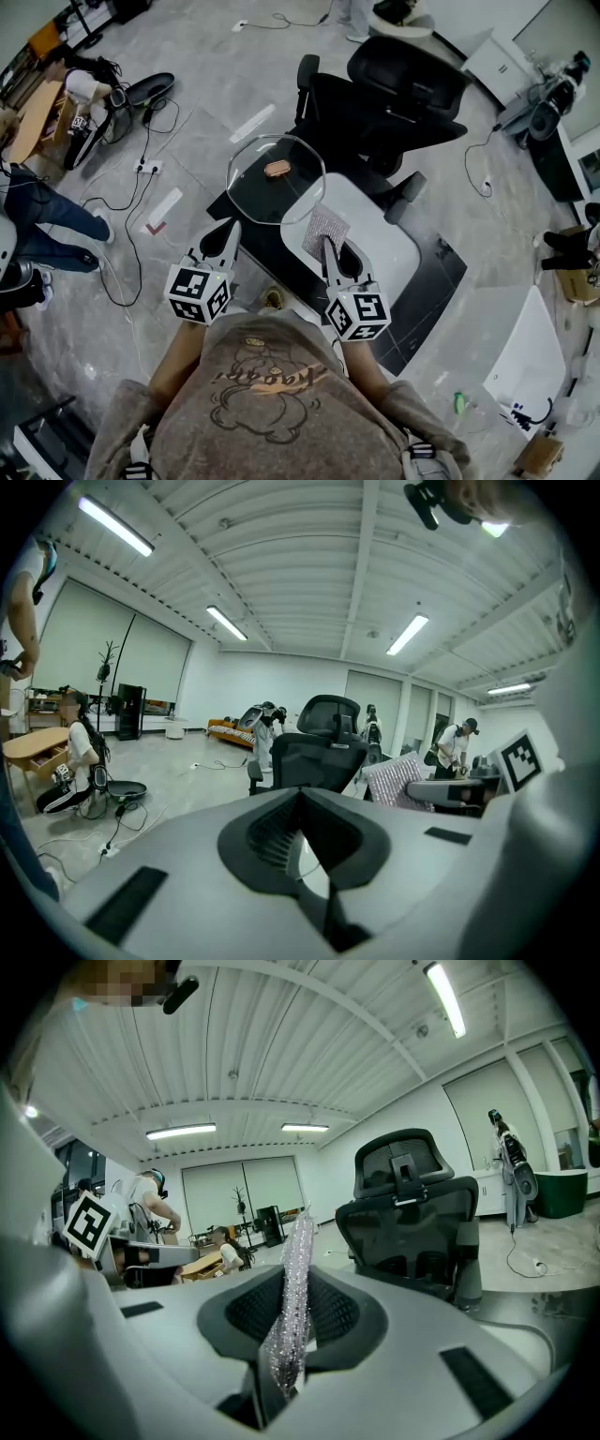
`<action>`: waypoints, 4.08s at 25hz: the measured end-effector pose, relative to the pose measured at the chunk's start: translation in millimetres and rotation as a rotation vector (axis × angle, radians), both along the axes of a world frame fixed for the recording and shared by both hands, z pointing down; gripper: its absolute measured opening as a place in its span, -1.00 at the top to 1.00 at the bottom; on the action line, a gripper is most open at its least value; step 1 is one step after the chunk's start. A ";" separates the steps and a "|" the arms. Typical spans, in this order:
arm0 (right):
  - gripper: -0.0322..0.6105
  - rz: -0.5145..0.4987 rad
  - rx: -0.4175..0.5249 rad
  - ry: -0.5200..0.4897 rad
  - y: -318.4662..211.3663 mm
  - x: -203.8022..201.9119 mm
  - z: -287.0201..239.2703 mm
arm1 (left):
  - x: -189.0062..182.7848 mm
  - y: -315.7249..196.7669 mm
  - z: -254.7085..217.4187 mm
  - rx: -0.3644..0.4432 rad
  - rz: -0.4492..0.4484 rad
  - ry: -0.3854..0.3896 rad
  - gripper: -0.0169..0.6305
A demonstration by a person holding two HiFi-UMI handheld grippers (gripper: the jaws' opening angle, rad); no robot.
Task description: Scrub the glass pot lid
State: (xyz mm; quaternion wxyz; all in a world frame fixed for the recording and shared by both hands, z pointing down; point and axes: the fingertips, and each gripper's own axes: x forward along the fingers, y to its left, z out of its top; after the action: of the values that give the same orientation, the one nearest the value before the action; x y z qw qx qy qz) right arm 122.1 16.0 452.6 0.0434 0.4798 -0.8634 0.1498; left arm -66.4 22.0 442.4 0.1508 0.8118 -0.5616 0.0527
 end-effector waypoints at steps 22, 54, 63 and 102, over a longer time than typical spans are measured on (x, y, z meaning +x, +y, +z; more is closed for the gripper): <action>0.65 0.167 -0.070 -0.013 -89.6 -9.9 20.8 | 25.3 -145.7 52.7 -0.048 0.387 -0.207 0.19; 0.65 0.387 -0.228 0.040 -100.8 51.0 61.7 | 64.3 -223.1 198.2 -0.290 0.639 -0.395 0.35; 0.65 0.034 -0.180 0.098 -220.7 -12.4 64.1 | 63.1 -221.5 200.0 -0.295 0.624 -0.378 0.35; 0.63 -1.152 -0.522 0.614 -253.5 -270.3 213.4 | 59.3 -222.0 197.3 -0.243 0.546 -0.321 0.33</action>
State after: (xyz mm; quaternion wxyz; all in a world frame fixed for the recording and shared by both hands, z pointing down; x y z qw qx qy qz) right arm -148.2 -237.5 666.0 0.4714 -0.0593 -0.8646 0.1633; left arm -7.2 -200.0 639.7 0.1363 0.8897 -0.3299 0.2848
